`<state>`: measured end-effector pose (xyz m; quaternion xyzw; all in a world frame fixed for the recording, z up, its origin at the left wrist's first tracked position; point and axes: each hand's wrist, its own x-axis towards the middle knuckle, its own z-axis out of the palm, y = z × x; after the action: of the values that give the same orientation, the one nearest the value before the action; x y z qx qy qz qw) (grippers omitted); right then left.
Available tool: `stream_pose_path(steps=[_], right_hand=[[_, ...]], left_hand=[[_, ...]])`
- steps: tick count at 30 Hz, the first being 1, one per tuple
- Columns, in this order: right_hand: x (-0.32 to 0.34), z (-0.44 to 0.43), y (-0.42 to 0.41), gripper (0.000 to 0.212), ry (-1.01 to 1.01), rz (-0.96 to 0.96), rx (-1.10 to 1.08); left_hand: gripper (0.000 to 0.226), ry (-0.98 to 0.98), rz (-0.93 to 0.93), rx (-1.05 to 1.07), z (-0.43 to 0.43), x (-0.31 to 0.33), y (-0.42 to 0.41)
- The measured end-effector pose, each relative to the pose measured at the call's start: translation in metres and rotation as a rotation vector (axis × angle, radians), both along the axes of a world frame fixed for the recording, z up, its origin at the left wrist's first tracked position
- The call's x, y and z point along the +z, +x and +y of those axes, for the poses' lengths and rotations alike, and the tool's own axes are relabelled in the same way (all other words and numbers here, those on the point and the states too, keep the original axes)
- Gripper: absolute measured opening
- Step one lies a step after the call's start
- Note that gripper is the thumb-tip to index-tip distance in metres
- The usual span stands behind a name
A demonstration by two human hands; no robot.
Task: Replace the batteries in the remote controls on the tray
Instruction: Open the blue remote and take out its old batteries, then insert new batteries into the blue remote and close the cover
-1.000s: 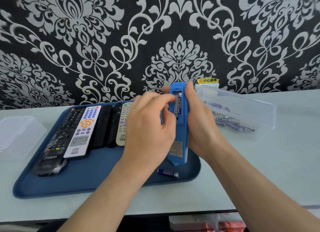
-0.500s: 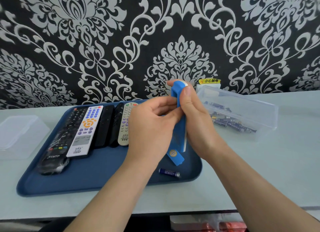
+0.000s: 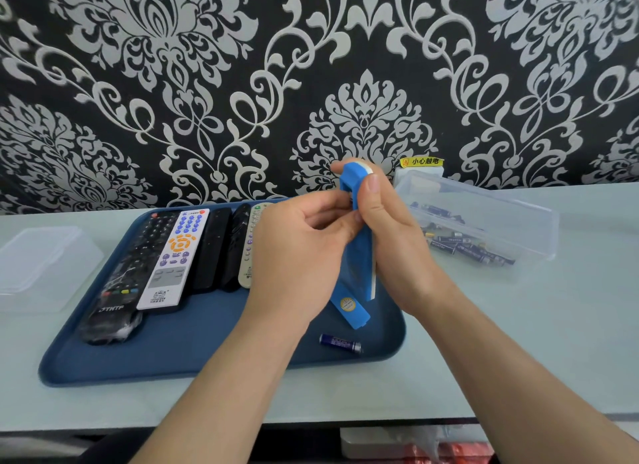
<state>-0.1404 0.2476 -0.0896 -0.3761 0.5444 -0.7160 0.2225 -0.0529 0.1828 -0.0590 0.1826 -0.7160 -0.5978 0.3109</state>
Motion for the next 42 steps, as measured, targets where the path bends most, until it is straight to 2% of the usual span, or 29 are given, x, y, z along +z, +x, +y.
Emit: stream_pose_path(steps=[12, 14, 16, 18, 20, 23, 25, 30, 32, 34, 36, 38, 40, 42], right_hand=[[-0.002, 0.0, -0.006, 0.047, 0.036, -0.187, -0.022], [-0.001, 0.001, -0.009, 0.048, 0.053, -0.207, -0.051], [0.001, 0.002, -0.014, 0.047, 0.042, -0.226, -0.098], [0.003, 0.005, -0.018, 0.047, 0.038, -0.248, -0.144], [0.004, 0.007, -0.02, 0.046, 0.042, -0.276, -0.169], [0.003, 0.008, -0.021, 0.045, 0.062, -0.311, -0.211], [0.001, 0.008, -0.021, 0.047, 0.077, -0.33, -0.236], [-0.002, 0.007, -0.02, 0.049, 0.11, -0.418, -0.212], [-0.002, 0.006, -0.021, 0.049, 0.145, -0.426, -0.179], [-0.001, 0.005, -0.021, 0.038, 0.191, -0.391, -0.142], [-0.002, 0.003, -0.02, 0.026, 0.207, -0.359, -0.127], [-0.005, 0.0, -0.019, 0.022, 0.196, -0.33, -0.166], [-0.008, -0.002, -0.02, 0.018, 0.216, -0.238, -0.252], [-0.008, 0.0, -0.024, 0.016, 0.315, -0.024, -0.361]], left_hand=[[0.022, 0.06, -0.012, 0.048, -0.006, -0.004, -0.005], [0.026, 0.113, 0.005, 0.021, -0.012, -0.002, -0.002], [0.03, 0.134, -0.017, -0.1, -0.024, 0.001, 0.008], [0.032, 0.026, -0.138, -0.294, -0.036, 0.002, 0.021], [0.032, -0.239, -0.362, -0.432, -0.039, -0.003, 0.03], [0.025, -0.658, -0.639, -0.433, -0.034, -0.02, 0.03], [0.022, -0.738, -0.709, -0.445, -0.032, -0.027, 0.031], [0.019, -0.693, -0.708, -0.476, -0.036, -0.034, 0.032], [0.013, -0.719, -0.653, -0.386, -0.037, -0.034, 0.031], [0.01, -0.65, -0.489, -0.208, -0.037, -0.031, 0.028], [0.016, -0.515, -0.369, -0.119, -0.031, -0.029, 0.02], [0.03, -0.494, -0.411, -0.148, -0.02, -0.031, 0.009], [0.041, -0.478, -0.459, -0.169, -0.012, -0.037, -0.001], [0.047, -0.378, -0.461, -0.127, -0.012, -0.039, -0.009]])
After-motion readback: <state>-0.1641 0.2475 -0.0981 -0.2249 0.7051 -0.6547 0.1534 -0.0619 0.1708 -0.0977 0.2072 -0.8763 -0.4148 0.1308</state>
